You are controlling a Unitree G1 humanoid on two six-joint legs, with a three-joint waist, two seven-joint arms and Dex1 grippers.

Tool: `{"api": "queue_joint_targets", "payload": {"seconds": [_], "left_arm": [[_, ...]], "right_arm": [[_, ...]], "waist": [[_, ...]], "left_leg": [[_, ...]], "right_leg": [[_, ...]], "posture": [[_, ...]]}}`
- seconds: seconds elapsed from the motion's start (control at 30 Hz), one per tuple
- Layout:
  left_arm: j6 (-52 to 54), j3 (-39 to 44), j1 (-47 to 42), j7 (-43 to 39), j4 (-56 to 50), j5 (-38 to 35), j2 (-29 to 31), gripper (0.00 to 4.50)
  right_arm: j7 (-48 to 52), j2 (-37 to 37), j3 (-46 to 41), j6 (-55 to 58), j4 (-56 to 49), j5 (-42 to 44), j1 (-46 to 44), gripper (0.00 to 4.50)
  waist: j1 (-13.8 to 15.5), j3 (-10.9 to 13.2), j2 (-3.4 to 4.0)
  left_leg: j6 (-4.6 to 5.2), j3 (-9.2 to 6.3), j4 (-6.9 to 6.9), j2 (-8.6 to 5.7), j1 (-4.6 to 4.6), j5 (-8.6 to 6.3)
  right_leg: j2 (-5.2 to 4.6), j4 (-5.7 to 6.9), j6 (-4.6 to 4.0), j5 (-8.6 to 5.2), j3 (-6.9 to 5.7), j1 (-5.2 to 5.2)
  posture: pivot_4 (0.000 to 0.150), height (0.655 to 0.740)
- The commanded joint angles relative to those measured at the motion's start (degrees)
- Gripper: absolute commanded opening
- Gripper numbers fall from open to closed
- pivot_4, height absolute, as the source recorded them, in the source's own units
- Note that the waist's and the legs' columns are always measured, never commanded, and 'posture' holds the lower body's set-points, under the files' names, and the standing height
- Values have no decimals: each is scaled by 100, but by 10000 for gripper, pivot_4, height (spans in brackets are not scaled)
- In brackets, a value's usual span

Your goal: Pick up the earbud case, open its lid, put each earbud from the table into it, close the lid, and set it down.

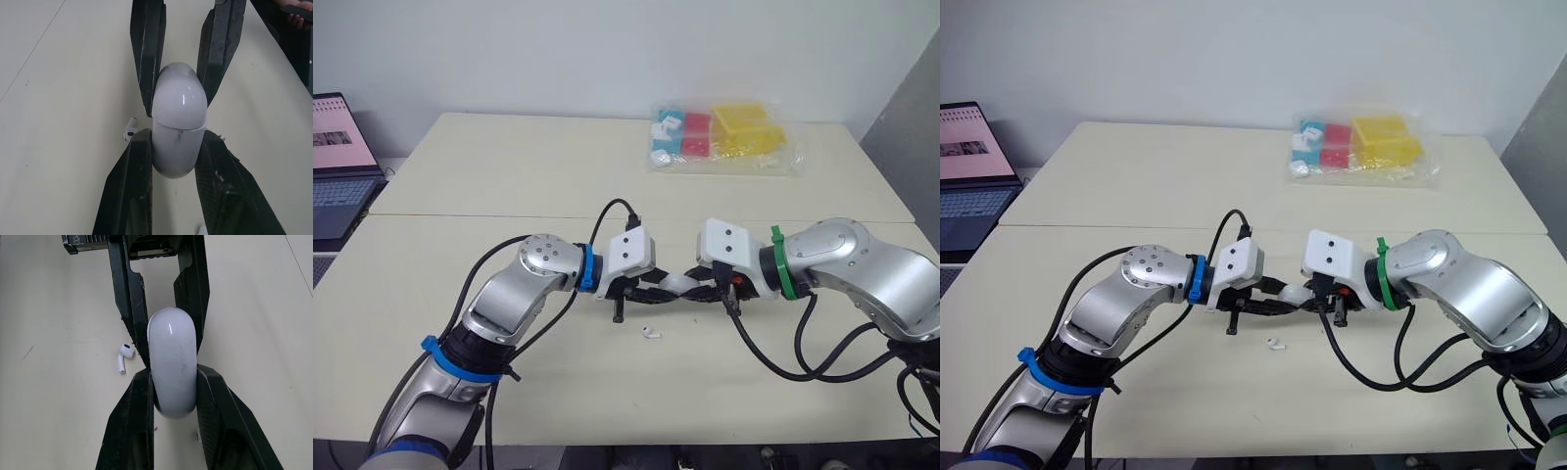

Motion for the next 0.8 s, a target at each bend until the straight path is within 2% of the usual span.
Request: {"api": "queue_joint_targets", "payload": {"seconds": [0.03, 0.17, 0.3, 0.33, 0.47, 0.57, 0.67, 0.8], "left_arm": [[-133, -15, 71, 45, -31, 84, -16, 8186], [-168, -7, 133, 39, -8, 98, -35, 8001], [-208, 25, 200, 55, 63, 115, -69, 8001], [-217, 113, 274, 99, 137, 51, -129, 8001], [-486, 585, 693, 115, 415, -411, -470, 8001], [-833, 991, 1078, 263, 471, -767, -858, 8001], [-1099, 1201, 1338, 434, 496, -867, -1147, 8001], [-1369, 1190, 1474, 396, 515, -828, -1213, 8001]], "right_arm": [[221, -92, -111, -214, -297, -37, 2, 15181], [412, -273, -125, -386, -323, -224, 8, 28481], [524, -370, -221, -501, -289, -310, -21, 43633], [626, -509, -347, -661, -281, -349, 26, 44955], [850, -912, -909, -1748, -191, -653, 443, 45000], [707, -486, -1603, -2824, -55, -569, 1008, 45000], [529, -504, -1749, -2647, -166, -734, 1233, 45000], [289, -309, -1696, -2530, -249, -816, 1278, 45000]], "waist": [[0, 0, 0], [1, 0, 0], [1, 0, 0], [1, 0, 0], [4, 0, 0], [0, 0, -2], [3, 0, -2], [-4, 0, -1]], "left_leg": [[0, 0, 0, 0, 1, 0], [0, -1, 1, 0, 4, 0], [0, 5, 3, -1, 12, 0], [0, 6, 3, 0, 14, 0], [0, 9, 7, -4, 18, 0], [0, 11, 8, -1, 24, 0], [-1, 9, 10, -2, 30, 1], [-3, 12, 16, 0, 46, 3]], "right_leg": [[0, 0, 0, 0, 0, 0], [0, 3, 0, 0, -1, 3], [0, 10, 0, 0, 3, 5], [0, 11, 0, 0, 4, 6], [-3, 29, -2, -3, 5, 4], [-3, 38, -4, -4, 7, 5], [-3, 59, -4, -5, 10, 5], [-1, 74, -3, -6, 14, 8]], "posture": [[1500, 7400], [1500, 7400], [1500, 7400], [1500, 7400], [1500, 7400], [1500, 7400], [1500, 7400], [1500, 7400]]}}
